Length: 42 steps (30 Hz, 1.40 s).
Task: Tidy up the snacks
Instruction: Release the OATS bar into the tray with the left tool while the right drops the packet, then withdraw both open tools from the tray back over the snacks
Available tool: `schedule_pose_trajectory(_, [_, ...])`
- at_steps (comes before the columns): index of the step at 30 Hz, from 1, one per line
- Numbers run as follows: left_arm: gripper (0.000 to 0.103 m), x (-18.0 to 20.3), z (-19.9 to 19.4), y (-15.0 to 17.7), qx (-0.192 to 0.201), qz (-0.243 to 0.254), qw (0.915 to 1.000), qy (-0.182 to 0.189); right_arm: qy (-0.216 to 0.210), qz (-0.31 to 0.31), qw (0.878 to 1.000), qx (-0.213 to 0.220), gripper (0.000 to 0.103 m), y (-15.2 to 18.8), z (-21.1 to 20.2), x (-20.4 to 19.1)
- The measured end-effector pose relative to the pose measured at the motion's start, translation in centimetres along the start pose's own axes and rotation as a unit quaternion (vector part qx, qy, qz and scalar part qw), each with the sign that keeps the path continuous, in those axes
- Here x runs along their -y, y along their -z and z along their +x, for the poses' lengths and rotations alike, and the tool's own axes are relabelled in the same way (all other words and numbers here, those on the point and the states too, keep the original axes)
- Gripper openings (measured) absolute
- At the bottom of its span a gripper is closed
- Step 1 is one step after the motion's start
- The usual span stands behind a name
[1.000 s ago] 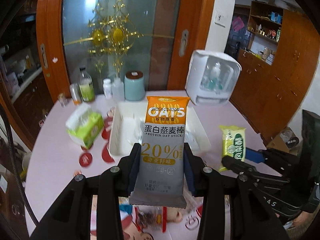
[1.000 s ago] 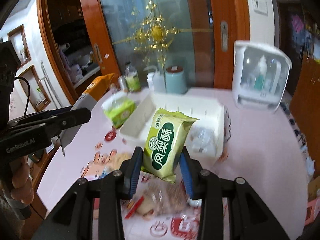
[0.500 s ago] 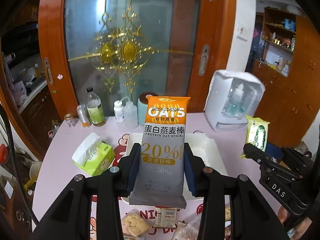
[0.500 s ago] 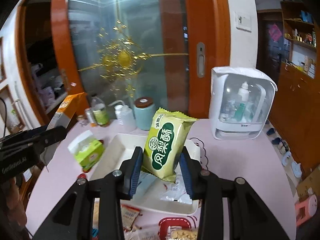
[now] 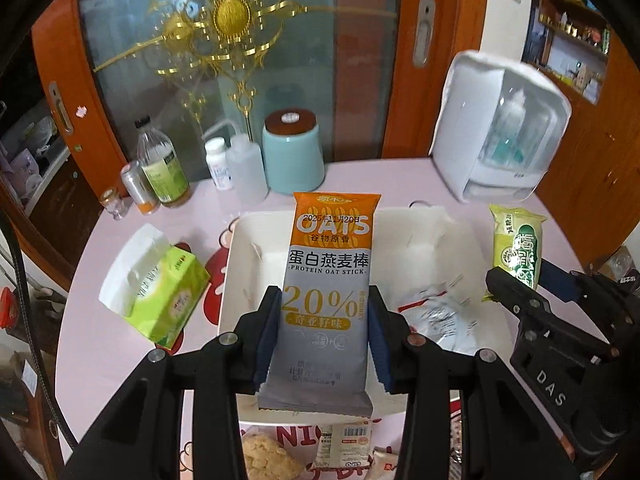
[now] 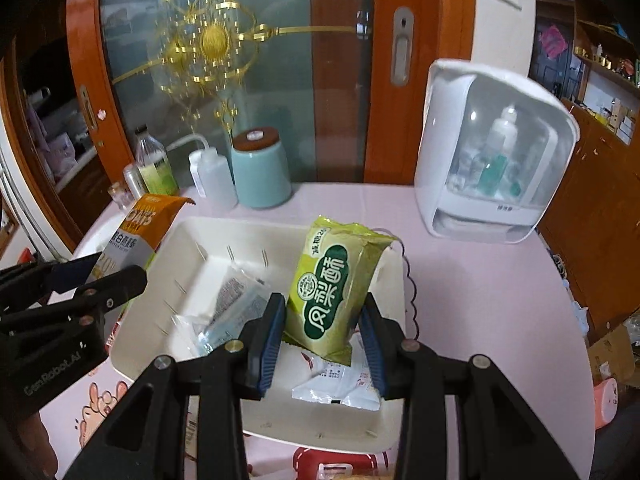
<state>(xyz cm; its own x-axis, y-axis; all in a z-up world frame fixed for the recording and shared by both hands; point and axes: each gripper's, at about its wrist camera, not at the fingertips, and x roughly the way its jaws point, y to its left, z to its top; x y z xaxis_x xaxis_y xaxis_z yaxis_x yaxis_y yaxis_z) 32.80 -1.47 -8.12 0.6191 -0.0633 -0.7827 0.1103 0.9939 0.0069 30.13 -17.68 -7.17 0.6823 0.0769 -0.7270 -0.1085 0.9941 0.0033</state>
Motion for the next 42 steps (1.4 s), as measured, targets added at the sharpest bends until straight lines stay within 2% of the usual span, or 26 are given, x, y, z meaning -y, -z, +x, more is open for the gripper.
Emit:
schedule_pose_trajectory(4, [0.041,0.1,2.2,0.3,-0.019,0.004,0.9998,-0.004,0.002,-0.012,1.000,-0.015,0.038,0.5,1.5,-0.5])
schedule_pose_trajectory(5, [0.044,0.1,2.4,0.3,-0.020,0.004,0.9998,-0.004,0.000,-0.014,1.000,-0.016,0.039,0.6,1.7,-0.6])
schedule_pose_trajectory(6, [0.061,0.0,2.7,0.3,-0.024,0.004,0.9997,-0.006,-0.005,-0.016,1.000,-0.019,0.040,0.8,1.8,-0.6])
schedule_pose_trajectory(8, [0.085,-0.3,2.9,0.4,-0.029,-0.004,0.9995,-0.008,-0.007,-0.015,1.000,-0.025,0.049,0.8,2.0,-0.7])
schedule_pose_trajectory(11, [0.086,-0.7,2.7,0.4,-0.029,-0.010,0.9995,-0.008,-0.012,-0.009,1.000,-0.025,0.055,1.0,2.0,-0.6])
schedule_pose_trajectory(21, [0.091,-0.7,0.3,1.3,-0.020,-0.002,0.9998,-0.007,-0.029,0.008,1.000,-0.011,0.056,1.9,-0.6,0.0])
schedule_pose_trajectory(32, [0.091,-0.1,-5.5,3.0,-0.004,-0.008,0.9999,0.010,-0.043,0.025,0.999,0.016,0.056,3.4,-5.8,0.9])
schedule_pose_trajectory(42, [0.092,0.9,-10.9,6.4,0.016,-0.014,0.9997,0.013,-0.054,0.025,0.998,0.028,0.056,6.4,-10.5,1.1])
